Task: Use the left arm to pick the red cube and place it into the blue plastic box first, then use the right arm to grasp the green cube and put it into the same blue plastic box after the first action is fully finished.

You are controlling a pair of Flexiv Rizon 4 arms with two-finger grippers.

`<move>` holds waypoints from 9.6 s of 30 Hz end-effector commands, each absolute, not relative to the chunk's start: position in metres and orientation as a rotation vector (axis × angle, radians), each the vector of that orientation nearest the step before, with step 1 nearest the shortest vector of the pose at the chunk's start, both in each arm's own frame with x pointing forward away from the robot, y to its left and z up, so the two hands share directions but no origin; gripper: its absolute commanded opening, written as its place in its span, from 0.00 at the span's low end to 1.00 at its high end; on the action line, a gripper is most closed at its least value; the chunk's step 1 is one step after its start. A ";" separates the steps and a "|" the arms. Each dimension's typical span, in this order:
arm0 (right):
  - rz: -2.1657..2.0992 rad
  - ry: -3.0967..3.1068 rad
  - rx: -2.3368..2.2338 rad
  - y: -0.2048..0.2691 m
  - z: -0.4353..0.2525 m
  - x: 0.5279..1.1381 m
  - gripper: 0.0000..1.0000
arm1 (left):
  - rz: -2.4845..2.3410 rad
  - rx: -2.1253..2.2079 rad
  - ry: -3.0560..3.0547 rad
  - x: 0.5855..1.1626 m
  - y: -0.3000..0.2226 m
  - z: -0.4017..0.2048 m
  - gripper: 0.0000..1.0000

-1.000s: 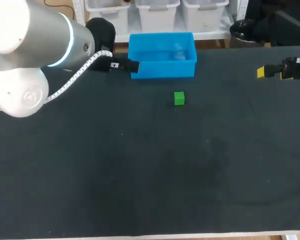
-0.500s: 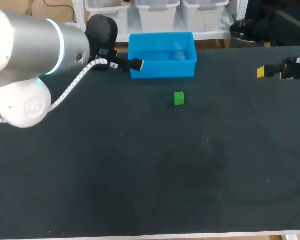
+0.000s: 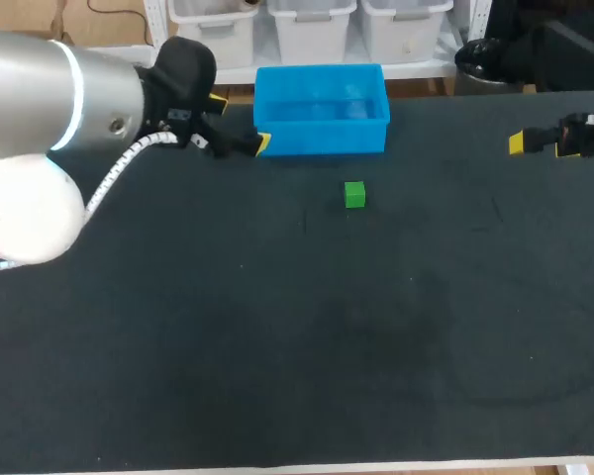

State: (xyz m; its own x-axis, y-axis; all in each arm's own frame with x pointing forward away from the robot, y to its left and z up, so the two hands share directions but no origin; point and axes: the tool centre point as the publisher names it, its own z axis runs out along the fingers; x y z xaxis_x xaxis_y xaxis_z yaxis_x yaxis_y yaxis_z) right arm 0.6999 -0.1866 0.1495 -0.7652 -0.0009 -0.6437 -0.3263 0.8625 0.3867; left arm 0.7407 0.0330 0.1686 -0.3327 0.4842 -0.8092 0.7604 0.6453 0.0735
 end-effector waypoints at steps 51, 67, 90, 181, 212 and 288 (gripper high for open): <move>0.637 2.366 -0.206 -0.180 0.153 0.687 1.00 | -0.660 1.306 1.943 0.721 0.061 0.162 1.00; 0.514 2.491 -0.234 -0.109 0.172 0.657 1.00 | -0.660 1.306 1.943 0.721 0.061 0.162 1.00; 0.278 2.721 -0.295 0.005 0.185 0.744 1.00 | -0.660 1.306 1.943 0.721 0.061 0.162 1.00; -0.098 3.165 -0.276 0.035 0.130 0.780 1.00 | -0.660 1.306 1.943 0.721 0.061 0.162 1.00; -0.034 3.150 -0.019 0.038 0.090 0.766 1.00 | -0.660 1.306 1.943 0.721 0.061 0.162 1.00; -0.130 3.099 0.099 0.027 -0.009 0.789 1.00 | -0.660 1.306 1.943 0.721 0.061 0.162 1.00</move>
State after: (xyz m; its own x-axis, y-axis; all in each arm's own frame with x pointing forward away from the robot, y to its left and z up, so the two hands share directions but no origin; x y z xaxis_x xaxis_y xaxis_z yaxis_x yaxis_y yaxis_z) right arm 0.7905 0.0285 -0.0069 -0.9975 0.0601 -0.0367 0.0631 0.9943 -0.0860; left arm 0.7208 0.0596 0.1638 -0.2570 0.5816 -0.7718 0.9300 0.3661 -0.0337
